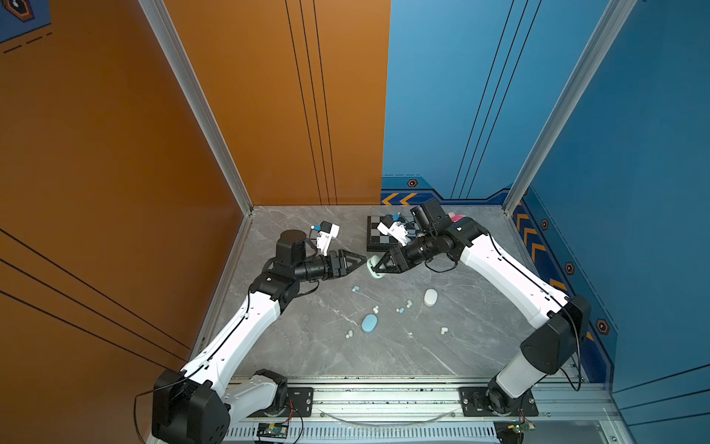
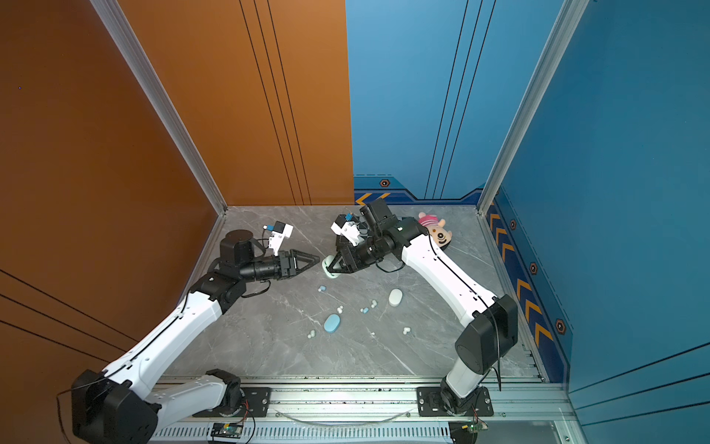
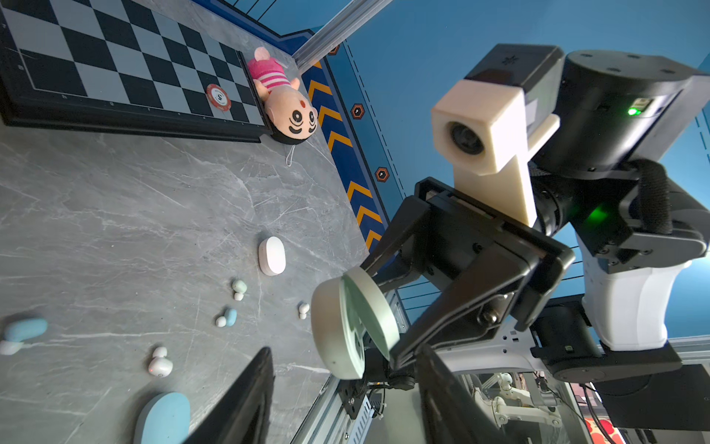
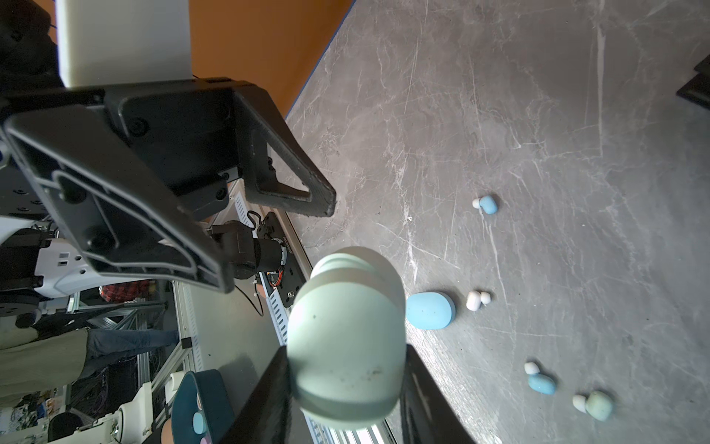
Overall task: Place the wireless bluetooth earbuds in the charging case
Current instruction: 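Lift the green case toward the left gripper while the left gripper reaches to it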
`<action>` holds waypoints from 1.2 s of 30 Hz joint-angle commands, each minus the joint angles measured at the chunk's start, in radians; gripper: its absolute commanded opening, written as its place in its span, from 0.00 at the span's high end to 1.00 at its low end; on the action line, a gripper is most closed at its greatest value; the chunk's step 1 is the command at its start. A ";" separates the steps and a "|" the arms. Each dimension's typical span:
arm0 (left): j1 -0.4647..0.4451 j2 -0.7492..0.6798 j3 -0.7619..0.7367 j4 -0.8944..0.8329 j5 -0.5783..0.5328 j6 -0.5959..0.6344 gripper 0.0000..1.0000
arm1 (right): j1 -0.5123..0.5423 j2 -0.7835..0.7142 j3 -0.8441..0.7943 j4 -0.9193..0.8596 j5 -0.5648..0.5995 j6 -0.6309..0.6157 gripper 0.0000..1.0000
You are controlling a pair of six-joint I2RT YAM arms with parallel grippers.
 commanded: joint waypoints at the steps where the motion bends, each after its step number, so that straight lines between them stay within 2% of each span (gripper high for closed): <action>1: -0.012 0.015 -0.012 0.037 0.041 -0.024 0.41 | 0.006 -0.025 0.035 -0.017 -0.028 0.019 0.74; 6: -0.027 0.044 -0.001 0.039 0.070 -0.031 0.48 | 0.006 -0.023 0.045 0.003 -0.027 0.034 0.74; 14: -0.046 0.071 0.017 0.040 0.067 -0.040 0.50 | 0.014 -0.018 0.054 0.020 -0.035 0.050 0.75; 18: -0.054 0.083 0.026 0.039 0.065 -0.041 0.54 | 0.017 -0.019 0.052 0.024 -0.038 0.055 0.75; 36: -0.073 0.095 0.036 0.040 0.033 -0.045 0.98 | 0.010 -0.010 0.019 0.059 -0.012 0.091 0.74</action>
